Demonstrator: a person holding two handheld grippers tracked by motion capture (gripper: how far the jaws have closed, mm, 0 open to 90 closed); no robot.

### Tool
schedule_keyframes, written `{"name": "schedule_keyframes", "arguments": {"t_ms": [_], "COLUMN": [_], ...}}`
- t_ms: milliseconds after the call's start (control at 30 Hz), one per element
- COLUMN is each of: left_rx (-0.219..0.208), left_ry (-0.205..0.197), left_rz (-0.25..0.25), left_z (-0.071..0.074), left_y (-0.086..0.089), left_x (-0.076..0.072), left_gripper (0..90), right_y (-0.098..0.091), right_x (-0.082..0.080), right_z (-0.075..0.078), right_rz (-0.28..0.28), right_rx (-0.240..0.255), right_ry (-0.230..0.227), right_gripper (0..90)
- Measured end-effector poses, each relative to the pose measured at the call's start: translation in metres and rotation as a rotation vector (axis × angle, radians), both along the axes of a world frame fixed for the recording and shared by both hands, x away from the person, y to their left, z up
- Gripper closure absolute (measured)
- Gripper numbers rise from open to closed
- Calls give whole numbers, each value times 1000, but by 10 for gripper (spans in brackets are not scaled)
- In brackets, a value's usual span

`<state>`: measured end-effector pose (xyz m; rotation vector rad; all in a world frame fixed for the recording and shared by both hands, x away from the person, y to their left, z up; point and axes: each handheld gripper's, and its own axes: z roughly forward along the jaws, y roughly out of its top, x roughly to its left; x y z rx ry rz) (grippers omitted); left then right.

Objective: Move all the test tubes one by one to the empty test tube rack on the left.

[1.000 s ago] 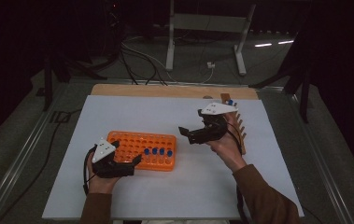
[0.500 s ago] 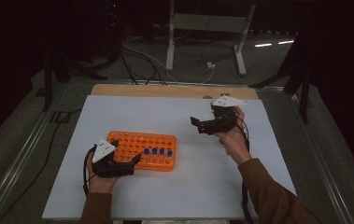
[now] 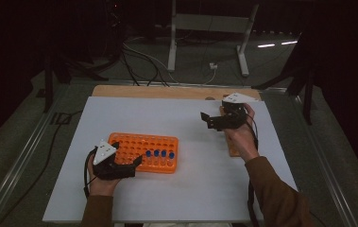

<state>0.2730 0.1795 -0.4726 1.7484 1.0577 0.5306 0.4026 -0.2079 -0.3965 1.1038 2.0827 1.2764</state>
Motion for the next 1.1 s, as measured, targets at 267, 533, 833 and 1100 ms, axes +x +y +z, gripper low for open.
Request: {"name": "schedule_keyframes", "arguments": {"t_ms": [267, 533, 833, 1100], "left_rx": [1, 3, 0, -9], "left_ry": [-7, -7, -12, -14], "left_rz": [1, 2, 2, 11], "left_z": [0, 0, 0, 0], "left_y": [-1, -2, -1, 1], "left_x": [0, -1, -1, -1], "left_gripper": [8, 8, 8, 8], "right_y": [-16, -35, -51, -65], "right_x": [12, 25, 43, 56], "right_z": [0, -2, -9, -18], "right_rz": [-64, -132, -191, -227], "right_rx": [-3, -11, -28, -38], "right_ry": [-1, 24, 91, 128], "right_gripper": [30, 33, 33, 140]}}
